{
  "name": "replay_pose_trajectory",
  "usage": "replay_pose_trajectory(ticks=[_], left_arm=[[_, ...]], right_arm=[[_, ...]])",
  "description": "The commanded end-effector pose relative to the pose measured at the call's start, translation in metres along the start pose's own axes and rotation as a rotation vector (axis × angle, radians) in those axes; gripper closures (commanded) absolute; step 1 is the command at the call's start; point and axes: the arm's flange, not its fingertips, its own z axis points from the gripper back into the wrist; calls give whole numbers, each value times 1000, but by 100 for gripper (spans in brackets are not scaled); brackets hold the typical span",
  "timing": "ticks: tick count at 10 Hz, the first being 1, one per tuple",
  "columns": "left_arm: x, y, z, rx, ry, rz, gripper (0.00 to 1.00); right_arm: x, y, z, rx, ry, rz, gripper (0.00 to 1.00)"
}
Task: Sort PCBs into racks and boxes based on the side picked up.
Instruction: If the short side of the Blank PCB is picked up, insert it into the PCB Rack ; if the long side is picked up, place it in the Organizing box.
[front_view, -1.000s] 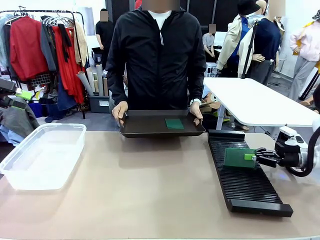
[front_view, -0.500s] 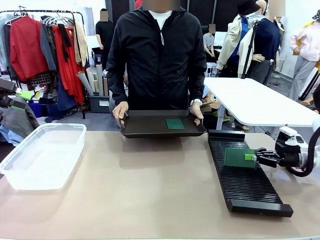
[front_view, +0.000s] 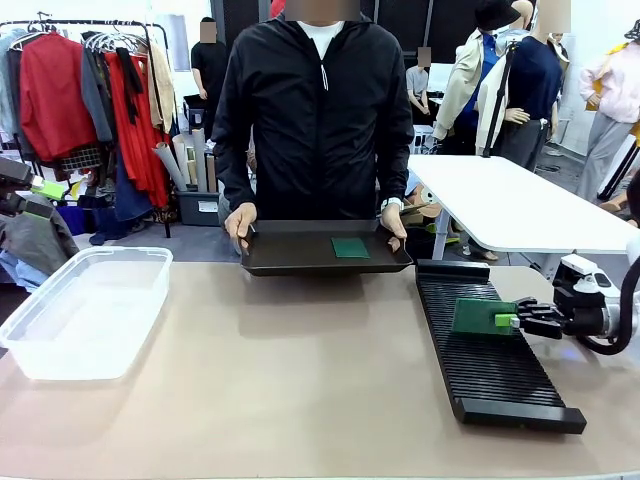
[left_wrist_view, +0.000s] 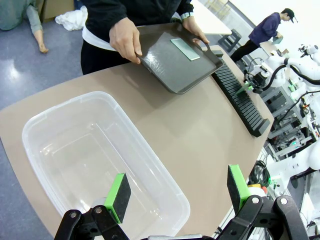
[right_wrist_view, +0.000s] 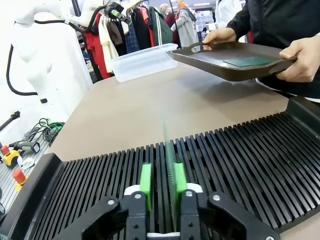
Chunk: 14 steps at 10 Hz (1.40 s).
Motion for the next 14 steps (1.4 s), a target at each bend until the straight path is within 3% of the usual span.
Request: replay_pose_trajectory(ticks=[1,3,5,12,14], left_arm=[[0,0,0,-1,5,-4,0],[0,0,0,-1,5,-4,0],[0,0,0,-1,5,-4,0],[0,0,0,-1,5,-4,0],[0,0,0,-1,5,-4,0]], right_arm=[[1,1,2,15,7,12,58],[6,0,4,7,-6,5,37],[13,-1,6,12,-19,2,0],[31,-1,9,-16,-42,-8,0],[50,0,12,-38,-46,-21,0]])
